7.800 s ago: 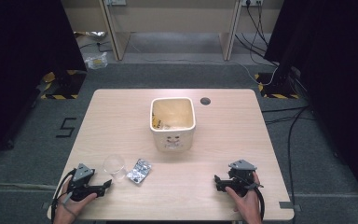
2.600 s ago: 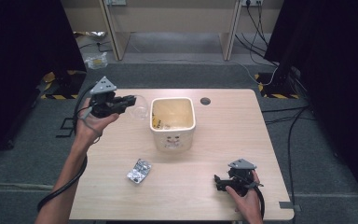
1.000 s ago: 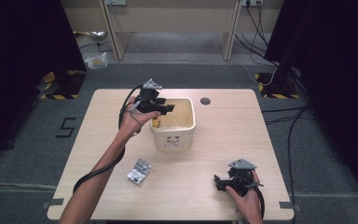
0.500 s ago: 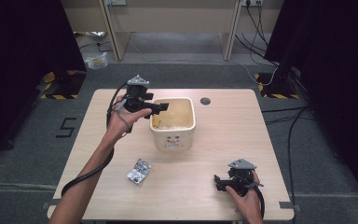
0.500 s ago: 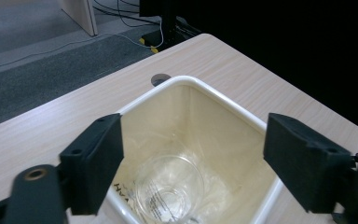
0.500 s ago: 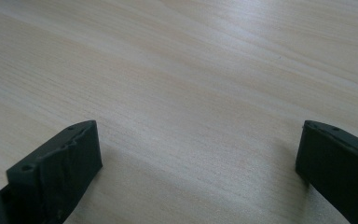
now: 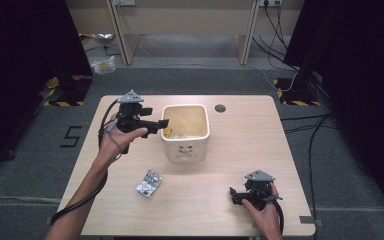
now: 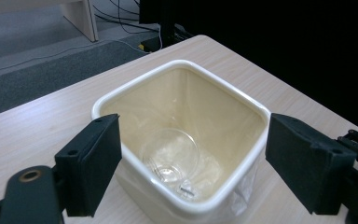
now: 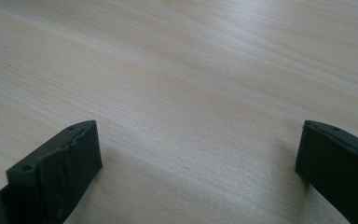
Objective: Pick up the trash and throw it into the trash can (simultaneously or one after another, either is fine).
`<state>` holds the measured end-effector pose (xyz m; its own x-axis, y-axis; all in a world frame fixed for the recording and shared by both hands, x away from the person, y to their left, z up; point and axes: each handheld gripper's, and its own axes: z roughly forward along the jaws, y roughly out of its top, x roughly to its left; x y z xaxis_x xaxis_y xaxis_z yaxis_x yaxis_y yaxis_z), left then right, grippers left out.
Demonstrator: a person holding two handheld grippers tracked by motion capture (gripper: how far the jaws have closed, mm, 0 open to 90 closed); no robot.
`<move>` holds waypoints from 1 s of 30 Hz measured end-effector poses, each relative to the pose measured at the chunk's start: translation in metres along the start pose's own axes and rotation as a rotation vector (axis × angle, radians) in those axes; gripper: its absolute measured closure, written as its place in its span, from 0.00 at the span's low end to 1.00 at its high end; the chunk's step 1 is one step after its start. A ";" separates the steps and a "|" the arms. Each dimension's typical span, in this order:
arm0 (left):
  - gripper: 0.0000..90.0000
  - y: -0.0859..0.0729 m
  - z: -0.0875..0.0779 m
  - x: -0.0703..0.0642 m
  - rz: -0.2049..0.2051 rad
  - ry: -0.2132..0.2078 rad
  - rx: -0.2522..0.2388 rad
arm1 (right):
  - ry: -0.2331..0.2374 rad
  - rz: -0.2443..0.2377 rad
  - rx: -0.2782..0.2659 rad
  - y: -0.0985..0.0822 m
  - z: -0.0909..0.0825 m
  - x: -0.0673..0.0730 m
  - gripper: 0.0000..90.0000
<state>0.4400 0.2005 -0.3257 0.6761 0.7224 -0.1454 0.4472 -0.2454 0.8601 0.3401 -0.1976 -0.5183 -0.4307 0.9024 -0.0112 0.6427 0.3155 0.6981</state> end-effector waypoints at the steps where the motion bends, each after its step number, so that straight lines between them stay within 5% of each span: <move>1: 0.20 -0.002 -0.002 0.000 -0.002 -0.001 -0.002 | 0.000 0.000 0.000 0.000 0.000 0.000 0.00; 15: 0.21 -0.045 -0.029 -0.009 0.013 0.025 -0.012 | 0.000 0.000 0.001 0.000 0.000 0.000 0.00; 30: 0.21 -0.116 -0.019 -0.012 -0.029 0.063 0.065 | 0.000 0.000 0.001 0.000 0.000 0.000 0.00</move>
<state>0.3687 0.2329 -0.4148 0.6250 0.7686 -0.1366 0.5045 -0.2642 0.8220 0.3401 -0.1976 -0.5182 -0.4306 0.9025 -0.0112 0.6435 0.3157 0.6973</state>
